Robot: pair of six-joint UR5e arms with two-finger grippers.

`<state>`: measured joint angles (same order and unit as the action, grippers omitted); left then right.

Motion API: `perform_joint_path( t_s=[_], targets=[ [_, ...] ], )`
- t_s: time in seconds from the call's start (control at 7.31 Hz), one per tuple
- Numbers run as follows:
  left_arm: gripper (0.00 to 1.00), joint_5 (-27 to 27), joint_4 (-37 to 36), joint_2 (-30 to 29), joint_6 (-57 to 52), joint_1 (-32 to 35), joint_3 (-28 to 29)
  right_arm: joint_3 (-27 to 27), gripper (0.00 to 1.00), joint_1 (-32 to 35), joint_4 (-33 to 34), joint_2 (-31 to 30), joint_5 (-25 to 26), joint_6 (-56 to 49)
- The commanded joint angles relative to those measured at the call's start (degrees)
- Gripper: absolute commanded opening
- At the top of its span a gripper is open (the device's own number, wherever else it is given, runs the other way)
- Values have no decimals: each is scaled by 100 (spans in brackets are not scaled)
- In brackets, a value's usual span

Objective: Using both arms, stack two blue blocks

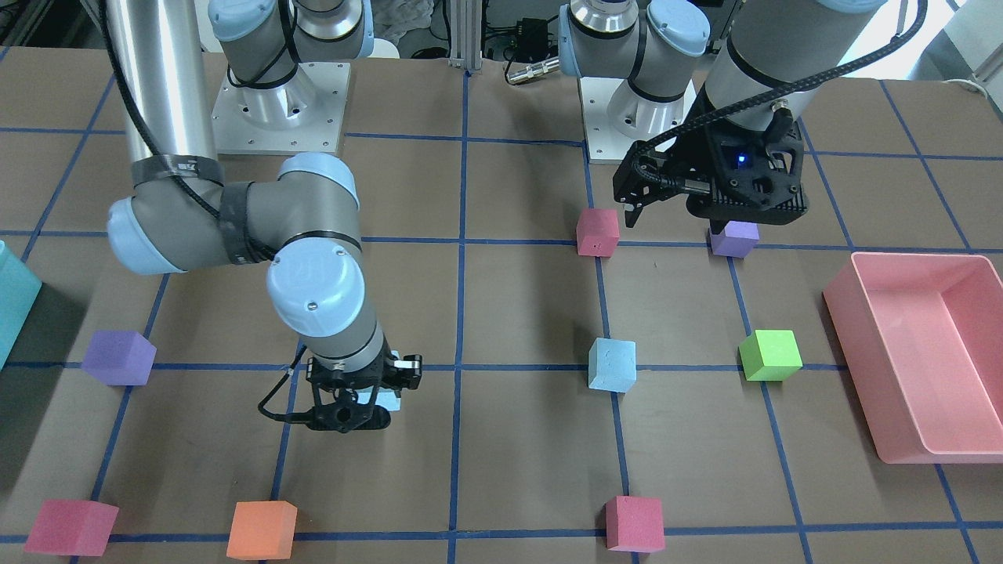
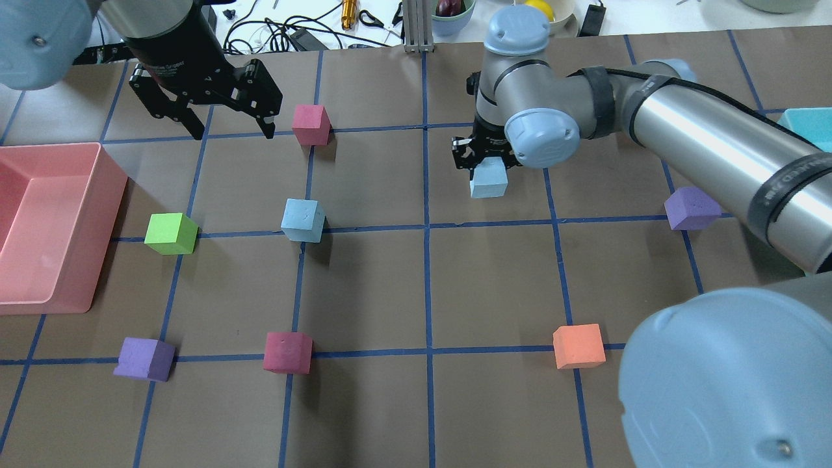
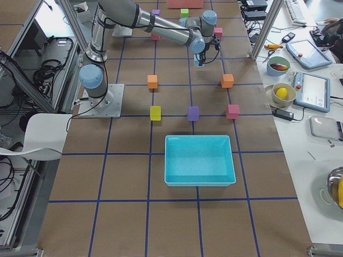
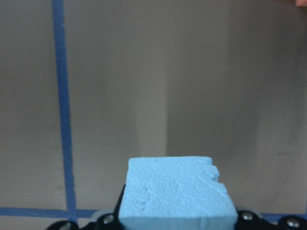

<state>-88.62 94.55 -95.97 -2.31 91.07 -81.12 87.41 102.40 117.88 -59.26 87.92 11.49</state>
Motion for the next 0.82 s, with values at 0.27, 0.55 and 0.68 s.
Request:
perform_joint_path(
  t_s=[0.27, 0.55, 0.68],
  targets=[
    [100, 73, -1301, -193, -68, -211, -734, -663, 0, 544, -2, 686, -98, 853],
    [100, 56, -2191, -307, -51, -265, -1604, -725, 0, 544, 33, 828, -257, 1073],
    [100, 30, -2569, -438, -33, -256, -1948, -735, 3, 544, 33, 845, -266, 1083]
  ],
)
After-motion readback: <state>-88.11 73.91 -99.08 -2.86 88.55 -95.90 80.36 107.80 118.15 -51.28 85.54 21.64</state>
